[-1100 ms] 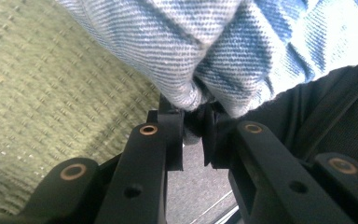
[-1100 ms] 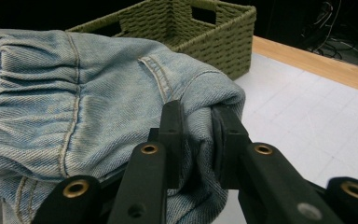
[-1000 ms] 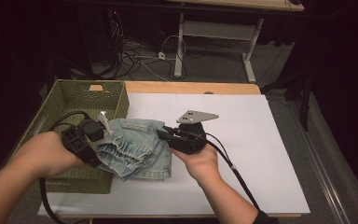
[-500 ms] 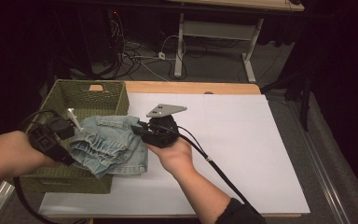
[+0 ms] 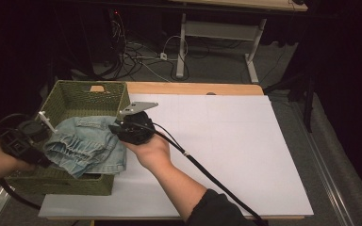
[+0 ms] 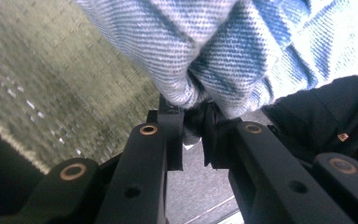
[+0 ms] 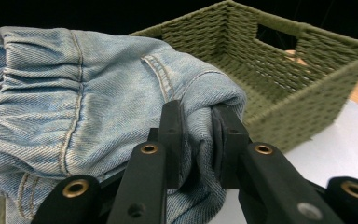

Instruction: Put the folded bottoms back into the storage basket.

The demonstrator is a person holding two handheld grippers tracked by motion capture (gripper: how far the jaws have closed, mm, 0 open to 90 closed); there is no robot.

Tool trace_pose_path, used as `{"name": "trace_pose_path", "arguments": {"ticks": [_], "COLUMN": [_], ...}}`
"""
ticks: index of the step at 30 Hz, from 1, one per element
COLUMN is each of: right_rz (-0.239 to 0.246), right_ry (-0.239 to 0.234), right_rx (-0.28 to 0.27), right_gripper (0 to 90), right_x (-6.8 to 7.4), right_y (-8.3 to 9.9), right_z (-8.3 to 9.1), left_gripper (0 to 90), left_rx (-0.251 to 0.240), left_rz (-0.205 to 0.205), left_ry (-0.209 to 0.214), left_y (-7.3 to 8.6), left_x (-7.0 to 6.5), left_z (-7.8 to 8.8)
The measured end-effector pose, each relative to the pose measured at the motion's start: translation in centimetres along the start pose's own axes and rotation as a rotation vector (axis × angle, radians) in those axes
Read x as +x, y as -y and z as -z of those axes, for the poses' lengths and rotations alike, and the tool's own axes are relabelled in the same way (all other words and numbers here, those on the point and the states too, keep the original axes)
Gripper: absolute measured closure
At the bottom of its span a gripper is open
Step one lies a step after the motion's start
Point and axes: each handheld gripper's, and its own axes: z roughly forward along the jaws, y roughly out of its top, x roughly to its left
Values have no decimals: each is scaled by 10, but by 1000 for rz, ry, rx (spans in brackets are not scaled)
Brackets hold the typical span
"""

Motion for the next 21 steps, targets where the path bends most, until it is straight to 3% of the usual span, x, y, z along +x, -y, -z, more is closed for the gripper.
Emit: {"name": "trace_pose_path", "arguments": {"ticks": [13,21], "right_rz": [22,4], "right_ry": [-41,-28], "right_rx": [15,27], "right_gripper": [765,765], "right_x": [19,10], "right_y": [-21,-26], "right_z": [-34,-49], "left_gripper": [781,781], "left_rx": [-11,-9], "left_rz": [65,83], "left_ry": [3,-37], "left_y": [31,22], "left_x": [24,33], "left_z": [4,0]}}
